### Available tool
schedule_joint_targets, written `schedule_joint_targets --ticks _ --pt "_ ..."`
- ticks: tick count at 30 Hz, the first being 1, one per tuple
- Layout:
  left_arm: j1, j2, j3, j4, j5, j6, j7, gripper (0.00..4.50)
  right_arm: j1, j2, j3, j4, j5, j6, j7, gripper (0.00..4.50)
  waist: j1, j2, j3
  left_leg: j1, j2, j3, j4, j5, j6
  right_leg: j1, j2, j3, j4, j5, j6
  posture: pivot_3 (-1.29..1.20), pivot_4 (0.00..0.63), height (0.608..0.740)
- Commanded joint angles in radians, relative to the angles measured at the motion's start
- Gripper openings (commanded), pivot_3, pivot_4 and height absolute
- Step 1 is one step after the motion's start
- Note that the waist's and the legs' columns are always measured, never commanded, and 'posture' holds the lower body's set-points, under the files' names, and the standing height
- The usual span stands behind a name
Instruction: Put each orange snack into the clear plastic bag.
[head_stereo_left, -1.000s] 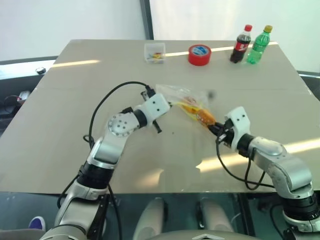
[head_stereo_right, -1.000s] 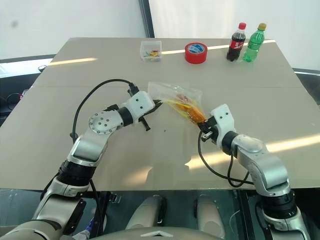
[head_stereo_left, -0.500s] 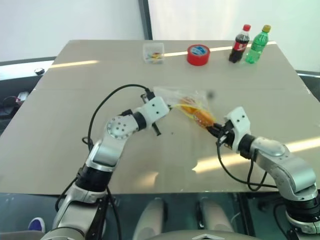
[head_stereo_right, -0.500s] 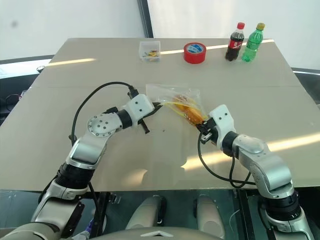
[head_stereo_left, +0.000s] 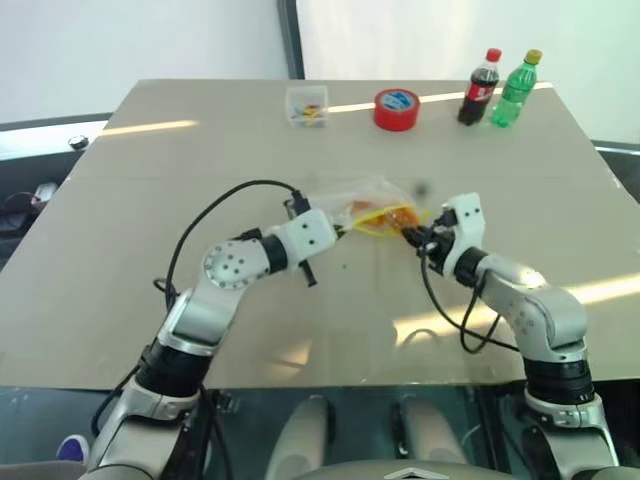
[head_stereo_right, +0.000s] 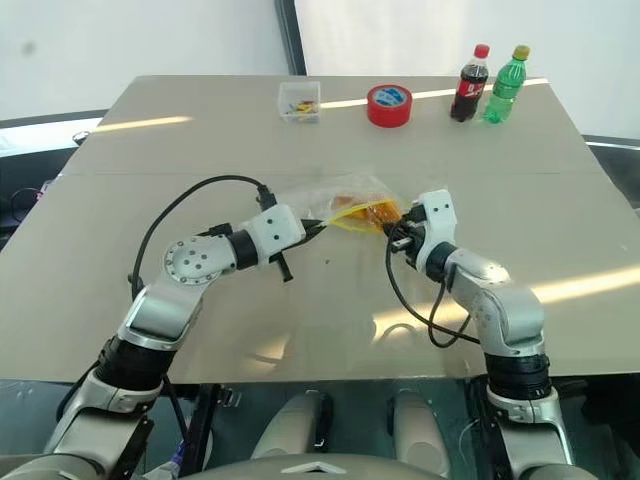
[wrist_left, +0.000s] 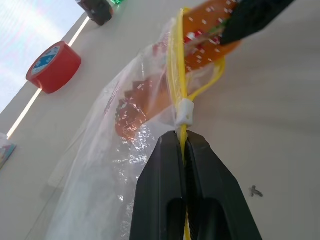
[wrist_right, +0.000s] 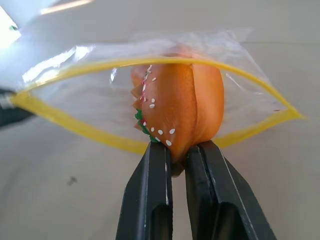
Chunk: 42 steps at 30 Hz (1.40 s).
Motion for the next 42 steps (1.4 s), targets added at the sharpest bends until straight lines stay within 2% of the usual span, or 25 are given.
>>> schedule_joint_targets --ticks 1,5,11,16,18,24,30,33,42 --pt "-0.002 0.000 -0.002 -0.043 -0.009 -0.028 -0.004 0.00 -0.045 -0.003 0.057 0.026 -0.050 -0.049 -0.004 0.39 -0.001 0.000 0.000 0.000 0.000 0.000 0.000 0.000 0.000 0.000 0.000 0.000 0.000 0.000 0.000 0.00 0.150 0.740" --pt "0.003 -0.003 0.001 -0.047 -0.019 -0.049 -0.009 0.00 -0.090 -0.024 0.170 0.115 -0.170 -0.159 0.009 0.39 -0.002 0.000 0.000 -0.001 -0.001 0.001 -0.001 0.000 0.000 -0.002 0.000 0.000 0.000 0.000 0.000 0.00 0.150 0.740" --pt "0.031 0.003 0.021 -0.070 -0.045 -0.046 -0.020 0.00 -0.161 -0.008 0.163 0.281 -0.256 -0.310 -0.011 0.39 -0.003 0.000 0.000 -0.001 -0.001 0.001 -0.001 0.000 0.000 -0.003 0.000 0.001 0.001 0.000 0.000 0.00 0.150 0.740" --pt "0.033 -0.007 0.045 -0.063 -0.069 0.004 0.002 0.00 -0.154 -0.044 0.196 0.318 -0.343 -0.402 -0.006 2.16 -0.002 0.000 0.000 -0.001 -0.001 0.001 -0.001 0.000 0.000 -0.003 0.000 0.001 0.001 0.000 0.000 0.00 0.150 0.740" --pt "0.024 -0.016 0.060 -0.050 -0.078 0.043 0.021 0.00 -0.128 -0.084 0.219 0.274 -0.381 -0.427 0.015 3.19 -0.002 0.000 0.000 -0.002 -0.001 0.001 -0.001 0.000 0.000 -0.003 0.000 0.001 0.001 0.000 0.000 0.00 0.150 0.740" --pt "-0.015 -0.035 0.092 -0.007 -0.105 0.109 0.057 0.00 -0.002 -0.237 0.178 0.009 -0.338 -0.393 0.144 3.19 0.000 0.000 0.000 -0.004 -0.001 0.001 -0.001 0.000 0.000 -0.004 0.000 0.001 0.000 0.000 0.000 0.00 0.150 0.740" --pt "-0.055 -0.045 0.095 0.016 -0.117 0.136 0.061 0.00 0.097 -0.337 0.162 -0.133 -0.337 -0.363 0.196 3.19 -0.001 0.000 0.000 -0.003 -0.001 0.001 -0.001 0.000 0.000 -0.004 0.000 0.001 0.001 0.000 0.000 0.00 0.150 0.740" --pt "-0.068 -0.049 0.095 0.017 -0.127 0.135 0.057 0.00 0.113 -0.348 0.159 -0.140 -0.368 -0.367 0.171 3.19 -0.002 0.000 0.000 -0.003 -0.001 0.001 -0.001 0.000 0.000 -0.004 0.000 0.001 0.001 0.000 0.000 0.00 0.150 0.740" --pt "-0.077 -0.046 0.092 0.021 -0.142 0.135 0.048 0.00 0.075 -0.399 0.300 0.033 -0.655 -0.566 0.113 3.19 0.000 0.000 0.000 -0.003 -0.001 0.001 0.000 0.000 0.000 -0.004 0.000 0.001 0.000 0.000 0.000 0.00 0.150 0.740"
